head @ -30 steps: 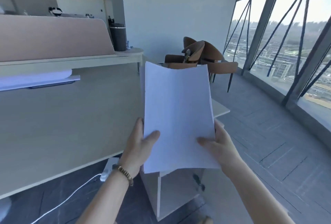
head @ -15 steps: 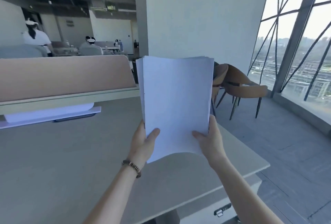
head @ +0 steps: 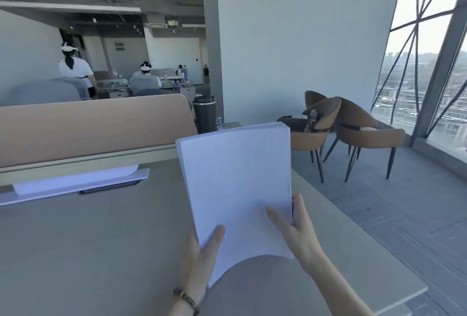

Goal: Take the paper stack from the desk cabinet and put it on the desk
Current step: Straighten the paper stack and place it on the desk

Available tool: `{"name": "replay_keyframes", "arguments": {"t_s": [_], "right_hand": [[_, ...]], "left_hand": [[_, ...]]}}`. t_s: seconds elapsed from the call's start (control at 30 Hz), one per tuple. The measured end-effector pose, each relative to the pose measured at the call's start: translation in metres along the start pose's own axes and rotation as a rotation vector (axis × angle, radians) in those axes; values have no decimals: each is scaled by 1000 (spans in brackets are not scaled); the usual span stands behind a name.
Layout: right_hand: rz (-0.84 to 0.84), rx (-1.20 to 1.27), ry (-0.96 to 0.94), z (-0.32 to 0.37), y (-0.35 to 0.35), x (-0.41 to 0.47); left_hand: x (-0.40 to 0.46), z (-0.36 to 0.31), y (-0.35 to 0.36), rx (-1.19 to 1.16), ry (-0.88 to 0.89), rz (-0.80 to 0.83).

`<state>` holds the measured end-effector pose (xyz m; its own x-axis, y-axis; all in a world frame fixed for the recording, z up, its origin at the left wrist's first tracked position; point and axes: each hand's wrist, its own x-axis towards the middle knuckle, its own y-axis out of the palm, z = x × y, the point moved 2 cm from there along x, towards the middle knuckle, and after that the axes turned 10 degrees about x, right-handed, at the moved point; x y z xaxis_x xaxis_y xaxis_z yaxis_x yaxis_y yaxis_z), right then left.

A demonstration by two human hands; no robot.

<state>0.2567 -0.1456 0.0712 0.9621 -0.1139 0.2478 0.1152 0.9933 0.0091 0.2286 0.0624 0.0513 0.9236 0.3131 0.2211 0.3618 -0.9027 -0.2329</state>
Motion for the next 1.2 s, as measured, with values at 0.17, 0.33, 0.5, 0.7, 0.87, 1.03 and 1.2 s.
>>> {"name": "replay_keyframes", "arguments": {"t_s": [0.17, 0.33, 0.5, 0.7, 0.87, 1.03, 1.2], "right_hand": [[-56, 13, -36, -16, 9, -7], [-44, 15, 15, -27, 5, -5], [-1, 4, 66, -36, 3, -3], [25, 7, 143, -41, -7, 15], [46, -74, 264, -46, -27, 38], [28, -116, 387, -57, -44, 68], [40, -216, 442, -59, -55, 99]], "left_hand": [[-3, 8, 7, -12, -11, -46], [8, 9, 4, 43, 0, -24], [17, 6, 6, 81, 7, -19], [33, 3, 11, 93, -12, 72], [47, 8, 33, 136, -173, 171], [62, 15, 60, 244, -334, 213], [77, 9, 85, 273, -394, 254]]}}
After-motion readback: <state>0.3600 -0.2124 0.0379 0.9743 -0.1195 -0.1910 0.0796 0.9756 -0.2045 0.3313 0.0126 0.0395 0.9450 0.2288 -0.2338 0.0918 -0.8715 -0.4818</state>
